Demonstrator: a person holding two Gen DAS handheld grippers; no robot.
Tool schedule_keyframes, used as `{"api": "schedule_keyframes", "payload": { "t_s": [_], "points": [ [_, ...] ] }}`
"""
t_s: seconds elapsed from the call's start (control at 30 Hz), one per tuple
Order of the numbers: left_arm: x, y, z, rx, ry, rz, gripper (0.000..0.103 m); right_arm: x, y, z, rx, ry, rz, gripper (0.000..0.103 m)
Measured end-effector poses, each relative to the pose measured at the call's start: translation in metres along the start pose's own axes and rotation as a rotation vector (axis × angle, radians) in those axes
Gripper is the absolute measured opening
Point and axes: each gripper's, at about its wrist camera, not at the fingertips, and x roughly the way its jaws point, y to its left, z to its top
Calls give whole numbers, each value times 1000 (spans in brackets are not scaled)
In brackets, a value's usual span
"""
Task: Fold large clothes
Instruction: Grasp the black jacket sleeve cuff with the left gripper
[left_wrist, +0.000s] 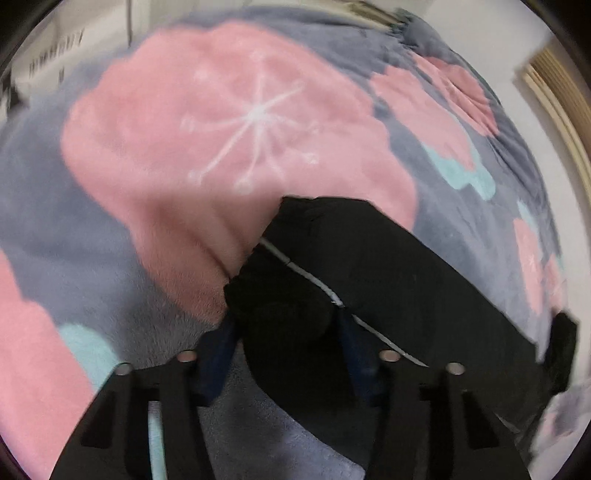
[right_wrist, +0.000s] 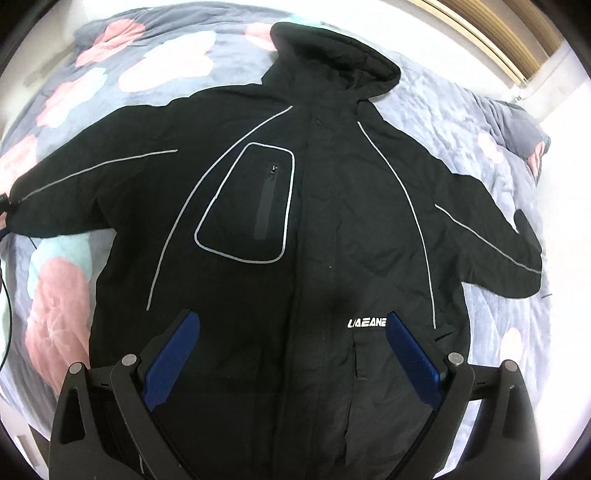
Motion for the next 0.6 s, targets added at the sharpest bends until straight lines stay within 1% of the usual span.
{"api": "schedule_keyframes", "payload": {
  "t_s": [0.1, 0.17, 0.3, 0.43, 0.5, 0.6],
  "points": [
    [-15, -18, 2, 61, -30, 17, 20, -4, -10, -3, 38, -10, -3, 101],
    [-28, -28, 3, 88, -53, 17, 17, -9, -21, -6, 68, -21, -13, 101],
    [-72, -55, -6, 168, -116, 6, 16, -14, -48, -15, 144, -31, -30, 101],
    [-123, -92, -26, 260, -170, -45, 15, -18, -74, -25, 223, -32, -6, 101],
    [-144, -115, -39, 306, -190, -80, 15, -23, -84, -29, 239, -48, -8, 101],
    [-175, -161, -65, 404, -215, -128, 15, -33, -99, -36, 257, -80, -19, 101]
  ]
}}
